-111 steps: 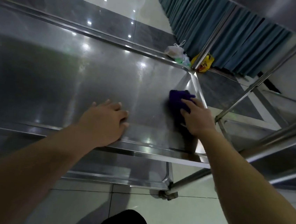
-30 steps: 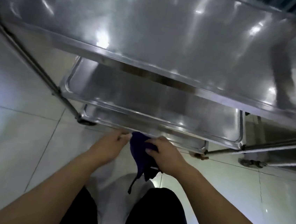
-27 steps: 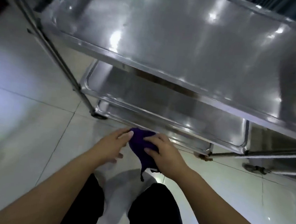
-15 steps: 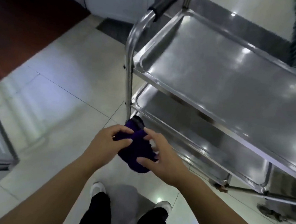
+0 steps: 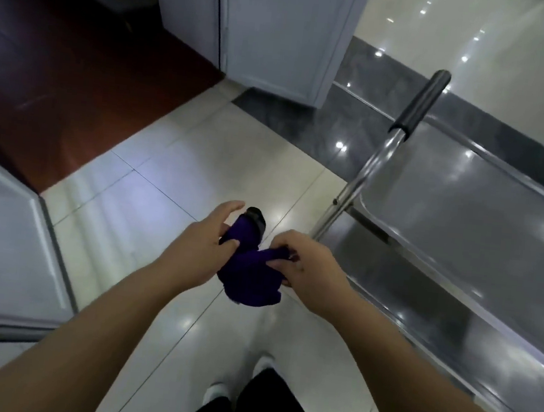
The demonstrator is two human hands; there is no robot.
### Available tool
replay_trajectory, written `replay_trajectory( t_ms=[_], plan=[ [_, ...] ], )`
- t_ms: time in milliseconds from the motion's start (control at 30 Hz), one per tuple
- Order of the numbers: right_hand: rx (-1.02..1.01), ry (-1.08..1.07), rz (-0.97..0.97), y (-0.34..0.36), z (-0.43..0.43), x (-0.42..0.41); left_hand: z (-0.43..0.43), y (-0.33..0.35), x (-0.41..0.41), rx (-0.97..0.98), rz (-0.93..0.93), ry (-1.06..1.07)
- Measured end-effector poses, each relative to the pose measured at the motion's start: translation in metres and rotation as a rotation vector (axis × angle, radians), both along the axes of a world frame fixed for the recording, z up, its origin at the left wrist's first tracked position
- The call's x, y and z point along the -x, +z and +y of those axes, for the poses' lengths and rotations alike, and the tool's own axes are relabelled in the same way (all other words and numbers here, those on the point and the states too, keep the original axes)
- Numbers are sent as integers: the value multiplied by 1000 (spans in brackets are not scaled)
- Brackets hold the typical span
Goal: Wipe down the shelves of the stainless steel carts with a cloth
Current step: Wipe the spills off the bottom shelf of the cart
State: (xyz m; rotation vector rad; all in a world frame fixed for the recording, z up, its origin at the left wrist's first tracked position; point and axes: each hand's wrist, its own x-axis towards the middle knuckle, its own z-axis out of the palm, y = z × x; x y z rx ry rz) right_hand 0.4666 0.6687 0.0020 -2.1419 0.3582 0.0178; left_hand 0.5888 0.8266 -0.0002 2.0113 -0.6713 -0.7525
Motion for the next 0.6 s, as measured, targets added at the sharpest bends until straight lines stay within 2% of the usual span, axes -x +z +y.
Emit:
replay_trajectory(
  t_ms=[167, 333, 433, 533, 600],
  plan=[
    [59, -39, -110, 9, -15, -79, -10, 16, -66, -13, 40, -101],
    [-7, -199, -226, 5, -37, -169, -35, 33, -149, 55, 191, -143],
    [-5, -236, -290, 6, -49, -223, -55, 43, -202, 10, 150, -160],
    [46, -221, -299, 11, -61, -270, -79, 47, -252, -13, 57, -98],
    [158, -175, -244, 11, -73, -294, -96, 45, -284, 53, 94, 4]
  ],
)
